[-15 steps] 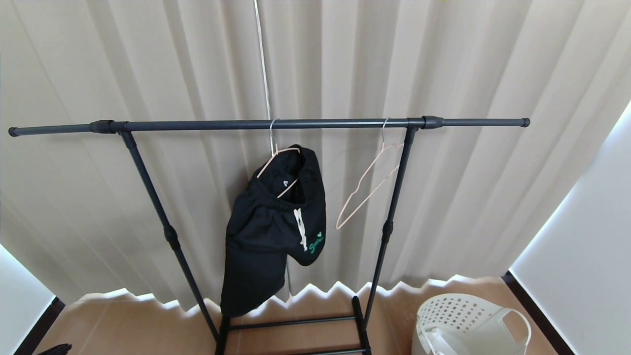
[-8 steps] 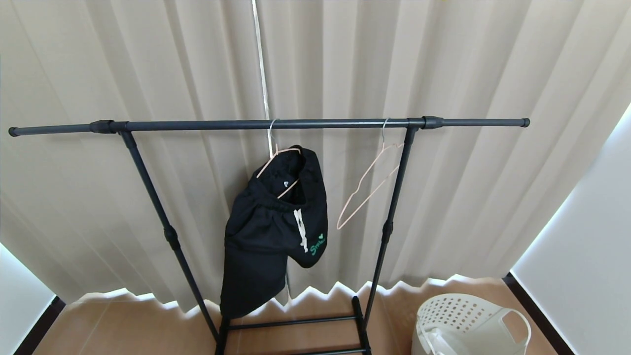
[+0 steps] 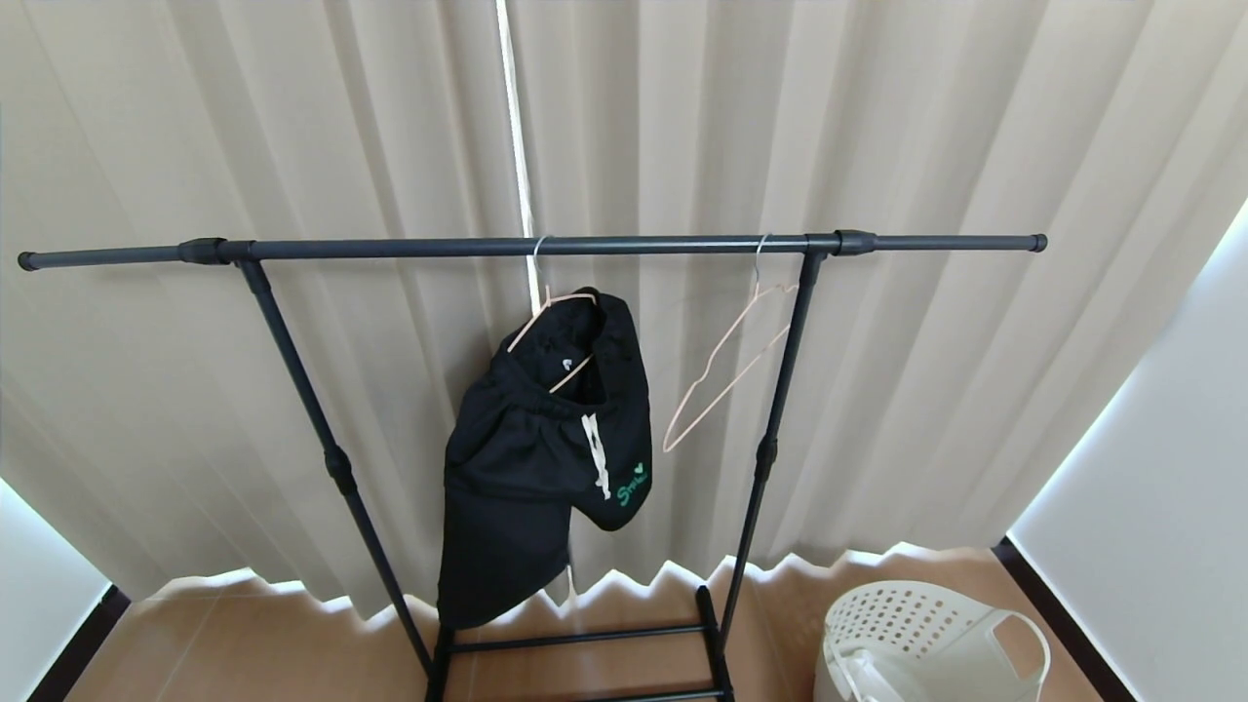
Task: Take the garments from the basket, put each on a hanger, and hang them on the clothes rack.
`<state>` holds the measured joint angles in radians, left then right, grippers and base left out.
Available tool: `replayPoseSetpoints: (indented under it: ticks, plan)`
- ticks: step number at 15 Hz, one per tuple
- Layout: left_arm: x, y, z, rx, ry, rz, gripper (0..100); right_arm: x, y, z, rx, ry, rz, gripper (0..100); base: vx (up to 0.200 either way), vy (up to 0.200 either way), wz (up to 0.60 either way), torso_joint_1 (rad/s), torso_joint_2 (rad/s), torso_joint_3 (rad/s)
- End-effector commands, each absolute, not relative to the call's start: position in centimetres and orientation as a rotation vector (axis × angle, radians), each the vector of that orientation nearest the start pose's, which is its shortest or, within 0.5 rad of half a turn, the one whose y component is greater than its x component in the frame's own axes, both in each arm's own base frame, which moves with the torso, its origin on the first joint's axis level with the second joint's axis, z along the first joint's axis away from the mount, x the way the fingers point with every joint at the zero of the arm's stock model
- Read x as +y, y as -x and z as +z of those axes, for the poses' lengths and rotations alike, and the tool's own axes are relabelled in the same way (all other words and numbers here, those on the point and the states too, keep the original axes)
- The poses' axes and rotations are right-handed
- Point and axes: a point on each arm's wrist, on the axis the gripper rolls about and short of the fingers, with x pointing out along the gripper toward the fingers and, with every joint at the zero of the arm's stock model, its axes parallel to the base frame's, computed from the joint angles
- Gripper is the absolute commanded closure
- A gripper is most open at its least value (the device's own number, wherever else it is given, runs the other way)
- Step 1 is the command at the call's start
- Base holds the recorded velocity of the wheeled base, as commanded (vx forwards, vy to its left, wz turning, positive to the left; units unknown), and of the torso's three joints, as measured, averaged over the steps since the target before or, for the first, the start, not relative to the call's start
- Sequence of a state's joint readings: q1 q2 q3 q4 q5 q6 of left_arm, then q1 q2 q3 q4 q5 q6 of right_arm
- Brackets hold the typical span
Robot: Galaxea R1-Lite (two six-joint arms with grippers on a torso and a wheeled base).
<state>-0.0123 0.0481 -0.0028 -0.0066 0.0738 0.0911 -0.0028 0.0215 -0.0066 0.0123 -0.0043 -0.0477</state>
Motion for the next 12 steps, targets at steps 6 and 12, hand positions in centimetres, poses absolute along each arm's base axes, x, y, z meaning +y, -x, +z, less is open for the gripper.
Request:
replayPoseSetpoints:
  ticks: [6, 12]
  plan:
    - [0.05, 2.36, 7.63, 0.011, 0.009, 0.014, 0, 0.01, 2.31, 7.60, 0.003, -0.002, -0.006, 0, 0.000, 0.000, 0.00, 0.000, 0.00, 0.000]
    - [0.05, 2.36, 7.63, 0.011, 0.011, 0.014, 0, 0.02, 2.31, 7.58, 0.005, 0.002, -0.003, 0, 0.000, 0.000, 0.00, 0.000, 0.00, 0.000]
